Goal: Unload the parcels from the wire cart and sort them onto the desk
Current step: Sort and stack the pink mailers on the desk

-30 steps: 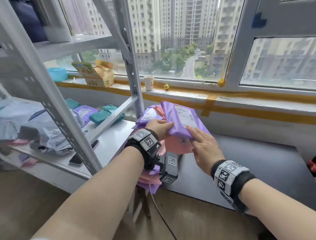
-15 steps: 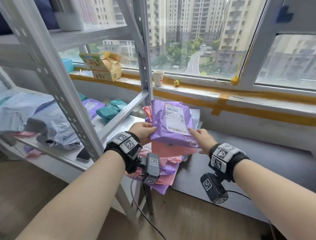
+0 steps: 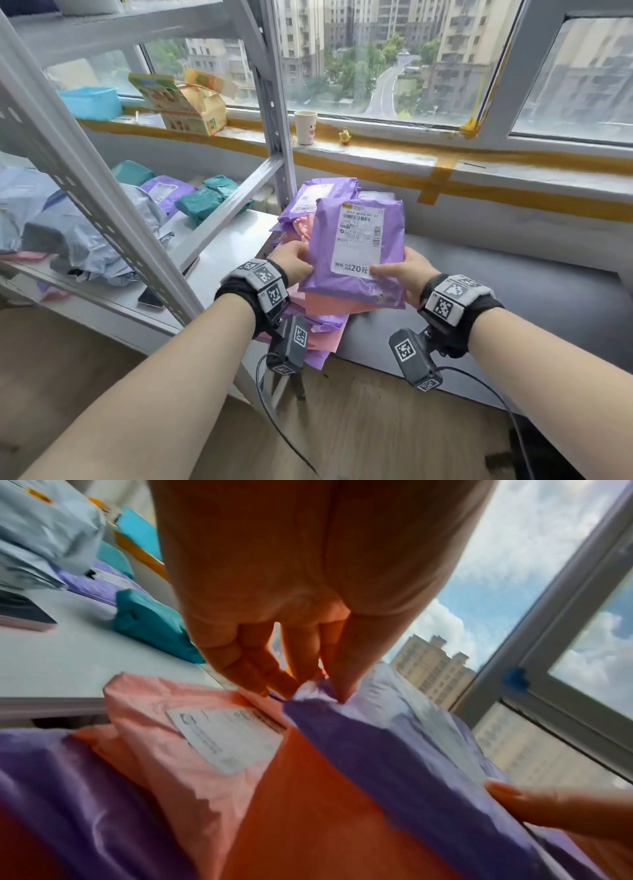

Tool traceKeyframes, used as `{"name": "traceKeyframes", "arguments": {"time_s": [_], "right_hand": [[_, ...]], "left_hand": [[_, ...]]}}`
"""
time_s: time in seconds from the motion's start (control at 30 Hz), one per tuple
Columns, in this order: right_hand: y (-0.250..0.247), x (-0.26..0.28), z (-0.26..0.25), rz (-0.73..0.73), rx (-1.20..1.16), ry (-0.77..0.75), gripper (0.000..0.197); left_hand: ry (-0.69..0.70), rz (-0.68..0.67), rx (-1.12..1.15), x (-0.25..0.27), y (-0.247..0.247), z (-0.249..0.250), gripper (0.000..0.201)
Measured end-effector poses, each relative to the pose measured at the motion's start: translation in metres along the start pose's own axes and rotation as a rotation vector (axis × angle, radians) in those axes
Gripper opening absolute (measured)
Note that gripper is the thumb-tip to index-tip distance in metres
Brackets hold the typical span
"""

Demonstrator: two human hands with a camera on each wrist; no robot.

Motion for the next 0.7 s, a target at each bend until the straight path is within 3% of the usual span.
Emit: {"name": "traceKeyframes", "arguments": {"time_s": [0.13,0.27,0.37,0.43,0.53,0.7], "right_hand": [[-0.038,0.001,0.023,0.152,-0.087,0.052,0.028],[-0.076,0.002,0.065,0.293,-0.156,0.167,0.04],[-0.093,0.003,0.109,0.364,-0.201,0.27,0.023],[-0.103,-0.002,0.143,0.417,-0.188,0.342,0.022],[-0.102,-0.006,0.183,0.437,-0.095,0.449,0.034],[-0.082,-0.015,0.221,0.356,0.023,0.604,0.033]], "left_hand": [[0.021,0.017,-0.078,-0.001,0.016,0.003,0.043],[0.062,-0.004,-0.427,-0.002,0.033,-0.002,0.047],[0.073,-0.054,-0.564,0.005,0.054,-0.013,0.053],[0.094,-0.105,-0.627,0.008,0.071,-0.023,0.06],[0.115,-0.156,-0.695,0.01,0.085,-0.035,0.067],[0.113,-0.148,-0.727,0.011,0.089,-0.046,0.072]]}}
Point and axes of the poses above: each hand's wrist, its own x-axis away from the middle knuckle, its own y-axis out of the palm, z = x × y, the point moved 10 cm from there along -x, towards the middle knuckle, and after that the axes turned 11 degrees about y, right-handed, at the moved point
